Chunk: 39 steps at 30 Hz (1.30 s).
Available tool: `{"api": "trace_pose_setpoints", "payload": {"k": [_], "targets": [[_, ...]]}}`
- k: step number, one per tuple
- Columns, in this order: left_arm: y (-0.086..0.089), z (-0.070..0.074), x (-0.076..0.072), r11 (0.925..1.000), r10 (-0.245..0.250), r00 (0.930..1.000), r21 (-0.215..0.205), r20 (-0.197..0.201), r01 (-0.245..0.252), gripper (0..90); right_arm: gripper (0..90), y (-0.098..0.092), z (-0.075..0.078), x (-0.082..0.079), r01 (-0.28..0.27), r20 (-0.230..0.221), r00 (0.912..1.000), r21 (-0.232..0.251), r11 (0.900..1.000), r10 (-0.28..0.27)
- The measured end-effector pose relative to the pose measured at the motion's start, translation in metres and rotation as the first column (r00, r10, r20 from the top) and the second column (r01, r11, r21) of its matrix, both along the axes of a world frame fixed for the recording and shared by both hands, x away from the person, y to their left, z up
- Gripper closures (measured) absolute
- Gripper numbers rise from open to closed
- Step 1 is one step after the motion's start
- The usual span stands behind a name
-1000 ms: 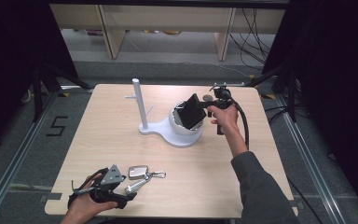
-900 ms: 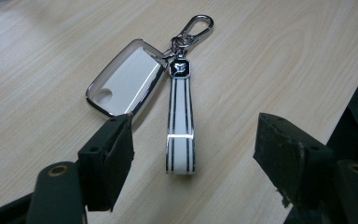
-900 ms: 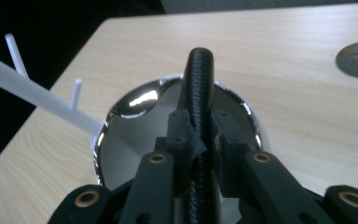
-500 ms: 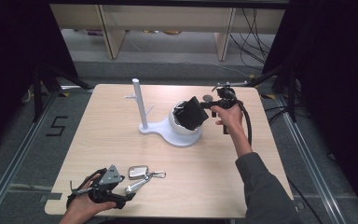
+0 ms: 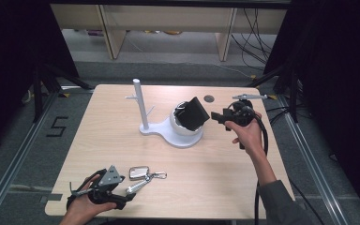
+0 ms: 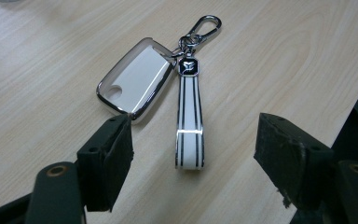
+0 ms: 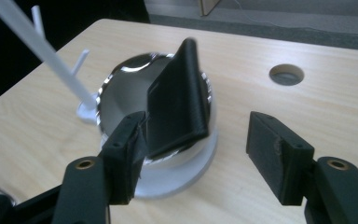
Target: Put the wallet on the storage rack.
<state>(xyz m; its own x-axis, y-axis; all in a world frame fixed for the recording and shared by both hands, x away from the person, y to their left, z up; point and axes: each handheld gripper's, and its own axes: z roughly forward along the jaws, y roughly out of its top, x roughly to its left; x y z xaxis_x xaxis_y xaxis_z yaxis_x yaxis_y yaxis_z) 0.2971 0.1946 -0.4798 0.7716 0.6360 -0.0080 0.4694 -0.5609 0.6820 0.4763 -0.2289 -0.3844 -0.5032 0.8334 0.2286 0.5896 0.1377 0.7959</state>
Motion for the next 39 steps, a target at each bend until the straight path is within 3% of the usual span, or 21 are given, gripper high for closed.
{"api": "trace_pose_setpoints", "payload": {"k": [3,7,9,10,13,15,19,21,24,25,27,28,30,31,32,34,35,36,38,39], "targets": [[0.0,0.0,0.0,1.0,-0.003,1.0,0.005,0.002,0.003,27.4,37.8,0.005,-0.006,-0.018,-0.017,-0.004,0.9998,0.017,1.0,0.017],[-0.001,-0.001,0.0,1.0,-0.004,1.0,0.001,0.003,0.004,27.3,37.0,0.006,-0.019,-0.035,-0.052,0.032,0.9982,0.015,0.999,0.051],[-0.002,-0.001,-0.001,1.0,-0.002,1.0,-0.004,0.001,0.002,27.3,36.5,0.009,-0.024,-0.043,-0.07,0.002,0.9976,-0.016,0.997,0.07],[-0.002,0.0,0.0,0.9999,-0.01,0.9999,0.008,0.011,0.01,27.3,36.4,0.01,-0.027,-0.049,-0.057,-0.012,0.9983,-0.004,0.998,0.057],[-0.002,-0.001,-0.001,1.0,0.0,1.0,0.0,0.004,0.0,27.3,35.9,0.007,-0.033,-0.056,-0.08,-0.001,0.9968,-0.031,0.996,0.081],[0.0,0.0,0.0,0.9999,-0.007,0.9999,0.008,0.011,0.007,27.2,35.8,0.007,-0.038,-0.061,-0.081,-0.001,0.9967,-0.02,0.997,0.081],[0.0,-0.002,0.001,1.0,-0.001,1.0,0.006,0.006,0.001,27.1,34.9,0.009,-0.048,-0.072,-0.093,-0.032,0.9952,-0.031,0.995,0.092],[0.0,-0.002,0.001,0.9998,-0.004,1.0,0.018,0.007,0.004,27.1,34.1,0.011,-0.054,-0.078,-0.101,-0.025,0.9947,-0.054,0.993,0.1],[-0.001,-0.002,0.002,0.9998,-0.013,0.9999,0.016,0.006,0.013,27.0,33.1,0.016,-0.064,-0.088,-0.118,-0.038,0.9925,-0.027,0.993,0.116],[-0.002,-0.002,0.002,0.9998,-0.011,0.9999,0.016,0.006,0.011,26.9,32.7,0.017,-0.069,-0.092,-0.13,-0.031,0.9912,-0.04,0.991,0.128],[-0.002,-0.003,0.002,0.9998,-0.006,1.0,0.02,0.007,0.006,26.8,31.1,0.021,-0.075,-0.099,-0.141,-0.048,0.9892,-0.053,0.989,0.138],[-0.002,-0.003,0.002,0.9998,-0.007,1.0,0.02,0.006,0.007,26.8,30.4,0.025,-0.078,-0.104,-0.137,-0.077,0.9881,-0.048,0.989,0.133],[-0.003,-0.004,0.002,0.9999,-0.005,1.0,0.014,0.004,0.004,26.8,29.6,0.027,-0.086,-0.108,-0.162,-0.071,0.985,-0.076,0.984,0.157],[-0.002,-0.004,0.002,0.9994,-0.01,0.9999,0.033,0.007,0.01,26.8,28.2,0.029,-0.09,-0.114,-0.176,-0.09,0.9818,-0.097,0.98,0.167],[-0.003,-0.006,0.002,0.9997,0.002,1.0,0.025,0.003,-0.002,26.7,27.9,0.031,-0.092,-0.118,-0.18,-0.112,0.9793,-0.105,0.978,0.168],[-0.003,-0.007,0.001,0.9998,0.004,1.0,0.019,-0.002,-0.004,26.7,27.8,0.033,-0.096,-0.123,-0.207,-0.114,0.9744,-0.114,0.972,0.194],[-0.003,-0.007,0.002,0.9992,-0.007,0.9999,0.039,0.007,0.007,26.6,27.8,0.034,-0.098,-0.126,-0.195,-0.1,0.9778,-0.117,0.974,0.184],[-0.003,-0.007,0.001,0.9994,-0.003,1.0,0.034,0.006,0.003,26.3,27.5,0.035,-0.1,-0.13,-0.198,-0.104,0.977,-0.119,0.973,0.186],[-0.003,-0.007,0.001,0.9997,0.004,1.0,0.024,0.004,-0.004,26.0,27.5,0.035,-0.101,-0.135,-0.227,-0.135,0.9683,-0.13,0.965,0.21],[-0.003,-0.007,0.001,0.9999,0.005,1.0,0.016,0.001,-0.005,25.8,27.3,0.036,-0.103,-0.138,-0.215,-0.122,0.9722,-0.132,0.967,0.2]]}}
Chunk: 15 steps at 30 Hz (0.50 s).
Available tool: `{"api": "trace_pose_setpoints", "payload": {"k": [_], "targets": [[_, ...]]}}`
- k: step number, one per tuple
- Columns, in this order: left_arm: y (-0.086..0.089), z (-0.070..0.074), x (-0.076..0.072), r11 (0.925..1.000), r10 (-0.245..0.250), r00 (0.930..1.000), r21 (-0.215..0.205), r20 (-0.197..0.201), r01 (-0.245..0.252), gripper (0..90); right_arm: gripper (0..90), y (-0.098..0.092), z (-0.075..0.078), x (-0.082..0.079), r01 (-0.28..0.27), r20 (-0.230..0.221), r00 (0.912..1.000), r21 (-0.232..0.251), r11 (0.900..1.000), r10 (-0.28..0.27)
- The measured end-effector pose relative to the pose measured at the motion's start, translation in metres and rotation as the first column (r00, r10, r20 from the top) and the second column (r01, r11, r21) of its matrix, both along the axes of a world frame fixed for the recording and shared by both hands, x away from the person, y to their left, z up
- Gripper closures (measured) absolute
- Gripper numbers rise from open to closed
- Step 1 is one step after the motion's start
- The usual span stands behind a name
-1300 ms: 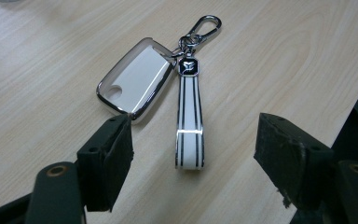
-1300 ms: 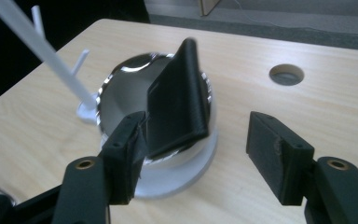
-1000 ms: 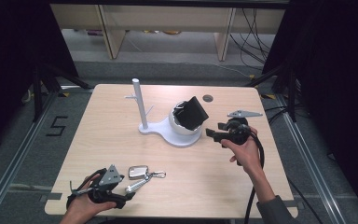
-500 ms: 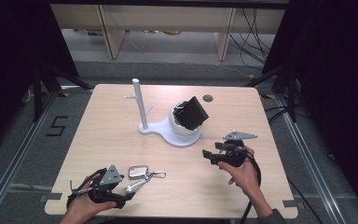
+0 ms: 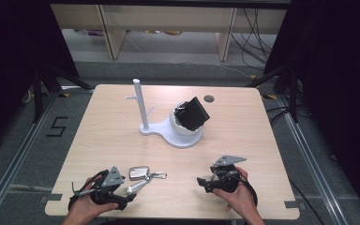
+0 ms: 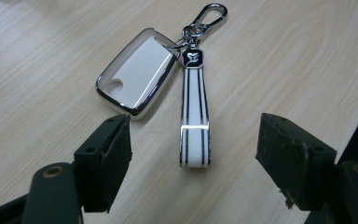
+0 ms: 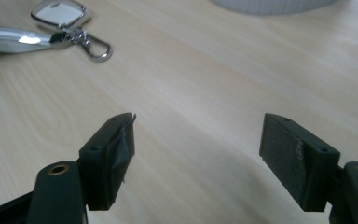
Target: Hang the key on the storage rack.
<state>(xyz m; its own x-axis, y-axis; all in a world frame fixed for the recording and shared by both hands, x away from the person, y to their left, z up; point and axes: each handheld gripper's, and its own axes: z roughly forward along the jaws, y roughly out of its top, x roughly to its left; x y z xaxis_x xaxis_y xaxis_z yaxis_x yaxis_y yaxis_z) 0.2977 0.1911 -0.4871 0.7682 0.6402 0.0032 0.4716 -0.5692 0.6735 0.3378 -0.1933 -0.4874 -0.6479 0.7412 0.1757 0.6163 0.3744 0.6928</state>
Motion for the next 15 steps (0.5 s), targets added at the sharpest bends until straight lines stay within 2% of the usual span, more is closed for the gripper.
{"api": "trace_pose_setpoints", "payload": {"k": [1,2,3,4,5,6,7,8,9,10,12,14,15], "targets": [[0.0,0.0,0.0,1.0,-0.004,1.0,0.007,0.001,0.004,25.6,26.9,0.0,0.0,-0.003,-0.002,-0.017,0.9998,-0.001,1.0,0.002],[0.001,0.001,0.0,0.9999,-0.009,1.0,0.013,0.0,0.009,25.4,26.9,0.001,-0.002,-0.005,-0.005,-0.018,0.9998,0.007,1.0,0.005],[0.0,0.001,0.001,0.9999,-0.006,1.0,0.012,0.003,0.006,25.3,26.9,0.0,-0.002,-0.009,-0.016,-0.022,0.9996,-0.015,1.0,0.015],[0.0,0.001,0.002,0.9998,-0.013,0.9999,0.013,0.002,0.013,25.2,26.8,0.001,-0.005,-0.011,-0.014,-0.007,0.9999,0.001,1.0,0.014],[0.0,0.002,0.002,0.9997,-0.017,0.9998,0.015,0.008,0.017,25.1,26.9,0.0,-0.005,-0.014,-0.018,-0.015,0.9997,-0.009,1.0,0.018],[-0.001,0.003,0.003,0.9998,-0.017,0.9998,0.012,0.009,0.017,25.1,26.9,-0.001,-0.003,-0.016,-0.022,-0.052,0.9984,-0.029,0.999,0.02],[-0.002,0.003,0.004,0.9998,-0.02,0.9997,0.008,0.012,0.02,25.1,26.9,-0.001,-0.005,-0.018,-0.014,-0.047,0.9988,-0.016,1.0,0.013],[-0.003,0.004,0.005,0.9996,-0.021,0.9996,0.021,0.016,0.021,25.1,26.9,-0.002,-0.006,-0.018,-0.028,-0.037,0.9989,-0.023,0.999,0.027],[-0.006,0.005,0.005,0.9997,-0.023,0.9997,0.01,0.011,0.023,25.1,26.9,-0.002,-0.008,-0.02,-0.021,-0.037,0.9991,-0.012,1.0,0.021],[-0.006,0.006,0.007,0.9991,-0.036,0.9991,0.022,0.024,0.035,25.1,26.9,-0.004,-0.007,-0.023,-0.029,-0.051,0.9983,-0.025,0.999,0.027],[-0.012,0.007,0.01,0.9984,-0.05,0.9984,0.026,0.027,0.049,25.1,26.8,-0.004,-0.008,-0.027,-0.02,-0.063,0.9978,-0.02,1.0,0.019],[-0.016,0.008,0.013,0.9974,-0.068,0.9973,0.028,0.029,0.067,25.1,26.8,-0.004,-0.009,-0.031,-0.026,-0.052,0.9983,-0.015,1.0,0.025],[-0.018,0.008,0.014,0.9973,-0.07,0.9973,0.025,0.022,0.069,25.1,26.8,-0.004,-0.008,-0.033,-0.036,-0.064,0.9974,-0.032,0.999,0.034]]}}
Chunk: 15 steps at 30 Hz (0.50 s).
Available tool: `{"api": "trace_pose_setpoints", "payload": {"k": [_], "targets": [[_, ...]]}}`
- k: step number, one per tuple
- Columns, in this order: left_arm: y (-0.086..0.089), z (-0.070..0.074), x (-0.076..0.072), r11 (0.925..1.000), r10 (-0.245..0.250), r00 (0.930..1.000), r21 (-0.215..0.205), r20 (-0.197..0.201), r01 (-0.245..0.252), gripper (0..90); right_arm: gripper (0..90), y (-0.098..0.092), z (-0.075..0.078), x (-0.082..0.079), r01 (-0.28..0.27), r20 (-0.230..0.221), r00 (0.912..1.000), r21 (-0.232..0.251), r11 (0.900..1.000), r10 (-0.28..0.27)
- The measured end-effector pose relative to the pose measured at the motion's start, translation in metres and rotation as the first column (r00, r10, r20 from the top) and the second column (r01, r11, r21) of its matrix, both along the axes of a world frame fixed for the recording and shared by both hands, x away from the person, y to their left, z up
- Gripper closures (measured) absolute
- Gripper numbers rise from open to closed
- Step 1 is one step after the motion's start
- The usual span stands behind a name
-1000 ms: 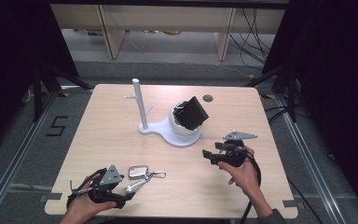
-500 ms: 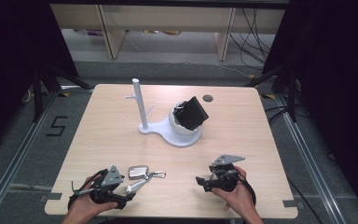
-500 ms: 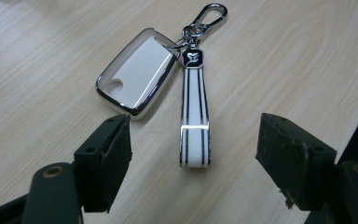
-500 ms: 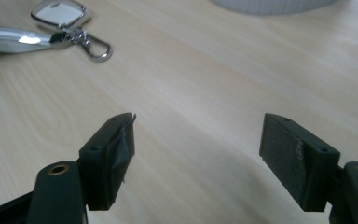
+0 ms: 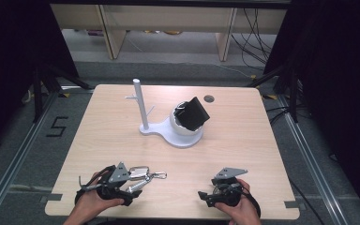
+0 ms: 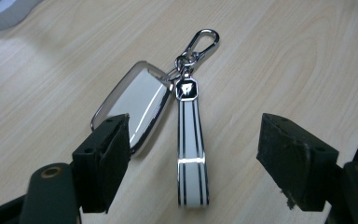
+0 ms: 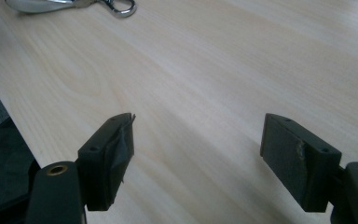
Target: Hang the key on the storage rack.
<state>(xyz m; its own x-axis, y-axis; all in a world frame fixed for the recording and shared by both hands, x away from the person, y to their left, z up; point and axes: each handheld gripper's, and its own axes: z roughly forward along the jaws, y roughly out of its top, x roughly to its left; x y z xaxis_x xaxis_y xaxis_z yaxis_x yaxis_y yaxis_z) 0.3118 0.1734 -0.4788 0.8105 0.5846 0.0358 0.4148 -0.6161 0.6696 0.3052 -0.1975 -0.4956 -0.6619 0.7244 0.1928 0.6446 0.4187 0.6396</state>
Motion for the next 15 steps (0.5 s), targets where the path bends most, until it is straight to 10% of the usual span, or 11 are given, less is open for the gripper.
{"api": "trace_pose_setpoints", "payload": {"k": [10,15], "targets": [[-0.034,0.009,0.031,0.989,-0.146,0.9892,0.021,0.0,0.146,34.6,27.0,0.001,-0.005,-0.005,-0.011,-0.003,0.9999,0.012,1.0,0.012],[-0.056,0.011,0.05,0.9608,-0.217,0.9747,0.165,-0.056,0.223,39.9,27.6,0.002,-0.003,-0.006,-0.028,-0.003,0.9996,0.005,1.0,0.028]]}}
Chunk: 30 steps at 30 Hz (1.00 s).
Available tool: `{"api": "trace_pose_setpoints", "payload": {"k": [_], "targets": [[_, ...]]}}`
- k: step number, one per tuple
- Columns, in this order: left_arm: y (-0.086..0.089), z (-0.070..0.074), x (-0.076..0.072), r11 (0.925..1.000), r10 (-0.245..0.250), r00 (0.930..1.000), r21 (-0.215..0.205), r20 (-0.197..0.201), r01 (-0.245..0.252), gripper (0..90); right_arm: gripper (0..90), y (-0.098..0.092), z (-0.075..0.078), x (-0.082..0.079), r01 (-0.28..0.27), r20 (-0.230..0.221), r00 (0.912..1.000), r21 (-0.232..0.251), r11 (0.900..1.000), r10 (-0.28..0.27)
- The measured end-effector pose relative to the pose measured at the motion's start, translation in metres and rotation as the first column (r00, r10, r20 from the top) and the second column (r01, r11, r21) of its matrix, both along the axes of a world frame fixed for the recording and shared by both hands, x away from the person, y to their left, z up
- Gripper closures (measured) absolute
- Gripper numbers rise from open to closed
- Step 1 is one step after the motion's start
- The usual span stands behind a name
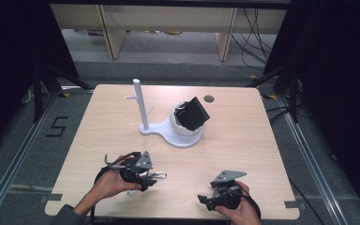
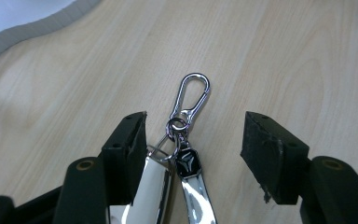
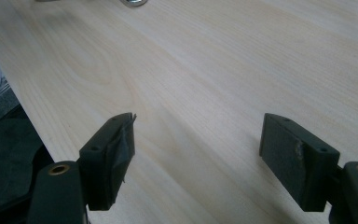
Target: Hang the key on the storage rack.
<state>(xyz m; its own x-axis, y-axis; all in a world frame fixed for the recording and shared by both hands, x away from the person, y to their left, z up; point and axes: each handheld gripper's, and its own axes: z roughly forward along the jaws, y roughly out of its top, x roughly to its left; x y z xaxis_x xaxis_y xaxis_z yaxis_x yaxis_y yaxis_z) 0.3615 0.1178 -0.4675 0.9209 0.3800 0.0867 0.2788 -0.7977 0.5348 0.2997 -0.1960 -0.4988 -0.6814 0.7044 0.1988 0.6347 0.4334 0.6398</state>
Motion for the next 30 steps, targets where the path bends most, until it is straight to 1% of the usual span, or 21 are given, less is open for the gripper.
{"api": "trace_pose_setpoints", "payload": {"k": [1,2,3,4,6,8,9,10,11,12,15,17,20,21,22,23,24,25,27,28,30], "targets": [[-0.004,0.0,0.002,0.9996,-0.012,0.9999,0.027,-0.005,0.012,42.2,27.5,0.0,-0.001,0.001,-0.006,0.023,0.9997,0.011,1.0,0.005],[-0.007,0.0,0.004,0.9984,-0.027,0.9996,0.051,-0.001,0.027,45.3,27.6,0.0,0.001,0.001,-0.013,0.013,0.9998,-0.004,1.0,0.013],[-0.009,0.0,0.006,0.9968,-0.045,0.999,0.066,0.008,0.044,47.6,27.7,0.0,0.001,0.001,-0.014,0.017,0.9998,0.0,1.0,0.014],[-0.013,-0.001,0.008,0.9946,-0.058,0.9983,0.086,-0.004,0.058,50.2,28.3,0.001,0.0,0.0,-0.009,0.022,0.9997,0.009,1.0,0.009],[-0.017,-0.002,0.013,0.9876,-0.083,0.9965,0.133,-0.007,0.083,51.7,28.4,0.0,0.002,-0.001,-0.021,0.008,0.9997,0.001,1.0,0.021],[-0.021,-0.003,0.018,0.9825,-0.089,0.9956,0.162,-0.028,0.092,53.3,28.5,0.001,0.003,-0.001,-0.02,0.016,0.9997,0.014,1.0,0.02],[-0.023,-0.004,0.02,0.9775,-0.099,0.9947,0.185,-0.026,0.102,54.3,28.5,0.001,0.003,-0.001,-0.023,0.019,0.9996,0.017,1.0,0.023],[-0.027,-0.006,0.021,0.9698,-0.111,0.9932,0.215,-0.035,0.116,55.5,28.5,0.001,0.003,-0.001,-0.027,0.027,0.9993,0.016,0.999,0.027],[-0.029,-0.007,0.022,0.9652,-0.116,0.992,0.23,-0.05,0.125,55.5,28.5,0.0,0.004,-0.001,-0.03,0.016,0.9994,0.012,0.999,0.03],[-0.032,-0.008,0.024,0.9576,-0.135,0.9892,0.249,-0.057,0.145,55.8,28.5,0.001,0.003,-0.001,-0.029,0.027,0.9992,0.017,0.999,0.029],[-0.038,-0.009,0.026,0.9439,-0.141,0.986,0.288,-0.089,0.161,56.7,28.5,0.001,0.004,0.0,-0.03,0.027,0.9992,0.022,0.999,0.029],[-0.041,-0.011,0.028,0.9379,-0.137,0.9857,0.307,-0.099,0.161,56.6,28.5,0.001,0.004,-0.001,-0.031,0.027,0.9992,0.024,0.999,0.03],[-0.045,-0.011,0.03,0.9346,-0.137,0.9828,0.312,-0.124,0.17,59.5,28.5,0.001,0.005,0.0,-0.042,0.022,0.9989,0.022,0.999,0.041],[-0.046,-0.011,0.031,0.9308,-0.132,0.9822,0.324,-0.134,0.169,60.2,28.5,0.001,0.005,-0.001,-0.04,0.02,0.999,0.024,0.999,0.04],[-0.046,-0.011,0.031,0.9311,-0.112,0.9816,0.329,-0.154,0.158,60.6,28.5,0.001,0.005,-0.001,-0.043,0.021,0.9989,0.025,0.999,0.043],[-0.047,-0.01,0.034,0.9227,-0.122,0.9815,0.347,-0.147,0.167,61.0,28.5,0.001,0.005,-0.001,-0.044,0.021,0.9988,0.026,0.999,0.044],[-0.048,-0.01,0.035,0.9256,-0.098,0.9812,0.347,-0.166,0.152,61.8,28.5,0.001,0.006,-0.001,-0.041,0.024,0.9989,0.026,0.999,0.04],[-0.049,-0.01,0.037,0.9226,-0.102,0.9816,0.354,-0.161,0.154,63.3,28.5,0.001,0.006,-0.001,-0.035,0.021,0.9992,0.029,0.999,0.035],[-0.051,-0.01,0.038,0.9188,-0.095,0.9772,0.361,-0.19,0.16,65.6,28.5,0.002,0.006,-0.002,-0.03,0.01,0.9995,0.039,0.999,0.03],[-0.053,-0.01,0.04,0.917,-0.093,0.9748,0.364,-0.203,0.163,65.8,28.5,0.001,0.006,-0.001,-0.043,0.025,0.9988,0.031,0.999,0.043],[-0.055,-0.011,0.043,0.9177,-0.078,0.9671,0.362,-0.242,0.164,66.4,28.5,0.001,0.005,-0.001,-0.048,0.02,0.9987,0.027,0.998,0.047]]}}
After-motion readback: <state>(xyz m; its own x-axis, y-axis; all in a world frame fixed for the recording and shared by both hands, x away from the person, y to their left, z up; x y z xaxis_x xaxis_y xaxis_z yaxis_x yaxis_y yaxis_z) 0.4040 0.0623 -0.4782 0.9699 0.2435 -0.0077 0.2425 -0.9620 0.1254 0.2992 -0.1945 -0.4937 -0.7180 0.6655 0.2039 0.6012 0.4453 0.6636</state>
